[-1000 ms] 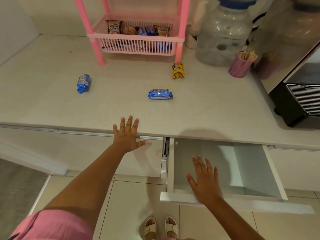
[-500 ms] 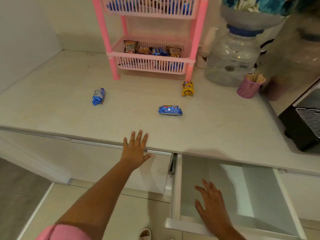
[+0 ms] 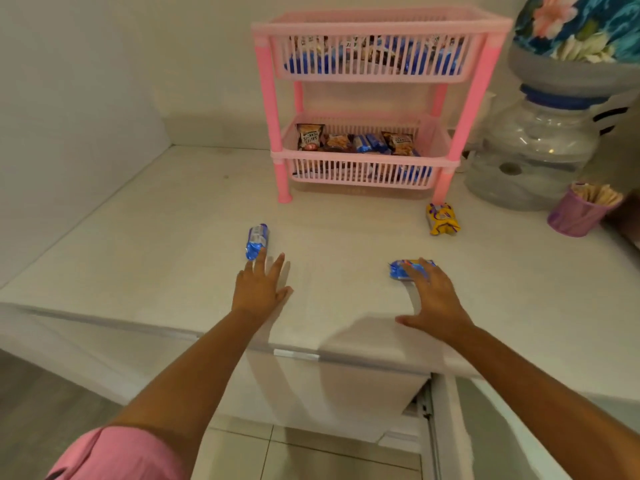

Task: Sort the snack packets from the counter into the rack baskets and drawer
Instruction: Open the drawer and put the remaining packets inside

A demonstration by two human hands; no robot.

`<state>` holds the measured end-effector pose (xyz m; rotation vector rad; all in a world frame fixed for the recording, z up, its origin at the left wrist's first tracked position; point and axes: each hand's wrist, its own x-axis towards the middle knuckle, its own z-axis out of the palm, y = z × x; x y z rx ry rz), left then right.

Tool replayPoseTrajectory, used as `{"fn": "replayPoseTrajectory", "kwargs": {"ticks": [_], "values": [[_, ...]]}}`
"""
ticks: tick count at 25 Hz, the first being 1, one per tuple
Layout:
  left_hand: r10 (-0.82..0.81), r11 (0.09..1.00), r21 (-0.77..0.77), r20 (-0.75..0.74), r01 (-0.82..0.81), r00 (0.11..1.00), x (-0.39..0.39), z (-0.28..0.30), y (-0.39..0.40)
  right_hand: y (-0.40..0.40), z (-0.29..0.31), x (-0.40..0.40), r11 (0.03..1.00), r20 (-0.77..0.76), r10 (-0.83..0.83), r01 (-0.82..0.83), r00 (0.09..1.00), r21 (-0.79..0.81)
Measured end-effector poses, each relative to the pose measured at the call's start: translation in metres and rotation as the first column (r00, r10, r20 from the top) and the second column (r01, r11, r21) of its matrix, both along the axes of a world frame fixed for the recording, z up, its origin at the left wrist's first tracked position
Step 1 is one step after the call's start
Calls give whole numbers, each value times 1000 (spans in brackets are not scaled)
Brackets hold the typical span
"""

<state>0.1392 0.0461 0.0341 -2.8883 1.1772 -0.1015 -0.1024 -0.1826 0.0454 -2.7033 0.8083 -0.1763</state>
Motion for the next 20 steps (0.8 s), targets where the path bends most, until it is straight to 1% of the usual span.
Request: {"fn": "replayPoseTrajectory", "kwargs": {"ticks": [2, 3, 5, 6, 7, 8, 10, 13, 16, 18, 20], "values": [[56, 998, 19, 1, -56, 998, 28, 5, -10, -20, 1, 26, 996, -86, -88, 87, 992, -10], [96, 995, -1, -41, -96, 995, 40, 7, -16, -29, -2, 35, 994, -145, -105, 103, 984, -22], [162, 978, -96, -216, -187, 963, 57, 6, -28, -41, -7, 43, 996, -287, -87, 80, 954, -35], [170, 963, -149, -308, -224, 936, 63, 5, -32, -45, -10, 45, 998, -335, -68, 62, 940, -27], [166, 951, -183, -381, -250, 910, 67, 4, -35, -47, -13, 45, 999, -347, -49, 47, 937, -16], [165, 942, -200, -422, -269, 892, 70, 2, -37, -48, -16, 44, 999, -328, -35, 33, 944, -11], [196, 920, -236, -418, -314, 887, 70, -2, -37, -48, -18, 39, 1000, -290, -3, -2, 957, -16], [236, 874, -330, -353, -357, 905, 51, -8, -38, -43, -17, 27, 999, -287, 31, -42, 957, -31], [190, 818, -472, -318, -329, 929, 11, -14, -39, -33, -15, 6, 995, -260, 28, -51, 965, -82], [141, 812, -515, -284, -275, 948, -22, -19, -38, -25, -17, -12, 988, -204, 28, -58, 979, -141], [69, 797, -555, -308, -238, 949, -63, -21, -36, -17, -20, -33, 979, -141, 37, -64, 989, -192]]}}
